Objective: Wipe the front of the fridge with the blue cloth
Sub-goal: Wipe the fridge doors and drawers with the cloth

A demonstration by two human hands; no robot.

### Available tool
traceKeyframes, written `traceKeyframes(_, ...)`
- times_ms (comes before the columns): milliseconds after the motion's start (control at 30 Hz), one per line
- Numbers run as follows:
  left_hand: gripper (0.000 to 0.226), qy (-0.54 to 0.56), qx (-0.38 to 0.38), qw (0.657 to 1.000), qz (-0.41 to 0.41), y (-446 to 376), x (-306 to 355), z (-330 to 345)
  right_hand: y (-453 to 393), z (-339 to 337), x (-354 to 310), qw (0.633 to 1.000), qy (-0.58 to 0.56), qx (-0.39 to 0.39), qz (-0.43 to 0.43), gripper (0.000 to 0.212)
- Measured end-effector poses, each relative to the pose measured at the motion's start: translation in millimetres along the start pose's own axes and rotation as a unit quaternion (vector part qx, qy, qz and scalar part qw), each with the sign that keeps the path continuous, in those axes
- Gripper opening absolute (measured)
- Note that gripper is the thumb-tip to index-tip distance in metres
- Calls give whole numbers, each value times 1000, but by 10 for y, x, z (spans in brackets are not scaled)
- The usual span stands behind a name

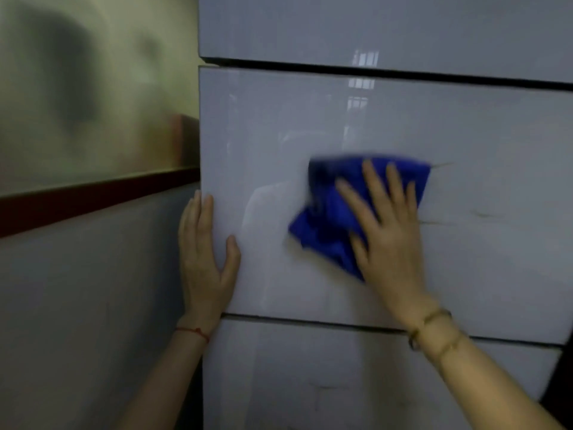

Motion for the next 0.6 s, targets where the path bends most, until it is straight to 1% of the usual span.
traceKeyframes(33,59,3,1,1000,1,3,-2,3,-249,13,-2,999,-9,22,33,51)
traceKeyframes(67,59,4,2,1000,1,6,0,6,-423,38,-35,998,-11,36,47,50)
traceKeyframes(100,59,4,3,1000,1,12,-3,8,-485,71,-108,998,-9,39,38,50)
traceKeyframes(167,60,0,3,1000,8,25,-20,7,-251,151,-287,1000,-10,19,-18,52)
traceKeyframes(233,59,-7,10,1000,19,19,-25,1,258,198,-397,996,-2,-25,-87,53)
traceKeyframes(300,59,-14,14,999,25,20,-17,13,666,145,-278,990,27,-59,-128,54)
traceKeyframes(333,59,-16,16,999,27,23,-9,15,730,91,-148,989,29,-60,-129,55)
traceKeyframes(367,59,-17,18,999,31,15,-17,12,691,47,-18,991,32,-51,-120,56)
traceKeyframes(400,59,-14,18,999,34,17,4,14,578,-18,112,994,38,-33,-93,57)
traceKeyframes(500,59,-25,20,999,32,40,-10,2,-240,-70,264,996,20,68,59,53)
traceKeyframes(533,60,-26,21,999,30,38,-17,0,-521,-44,224,992,9,92,88,51)
traceKeyframes(567,60,-26,20,999,28,36,-8,3,-721,0,158,990,4,107,96,49)
traceKeyframes(600,60,-28,16,999,26,36,3,3,-805,45,70,991,2,109,81,50)
Point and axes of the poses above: each hand's wrist, its own y-axis away from the middle knuckle, its own z-axis out of the palm, x = y × z, the point moved 2 cm from there along -y, towards the middle knuckle, and after that the axes turned 8 degrees about x, right-handed, at the moved point
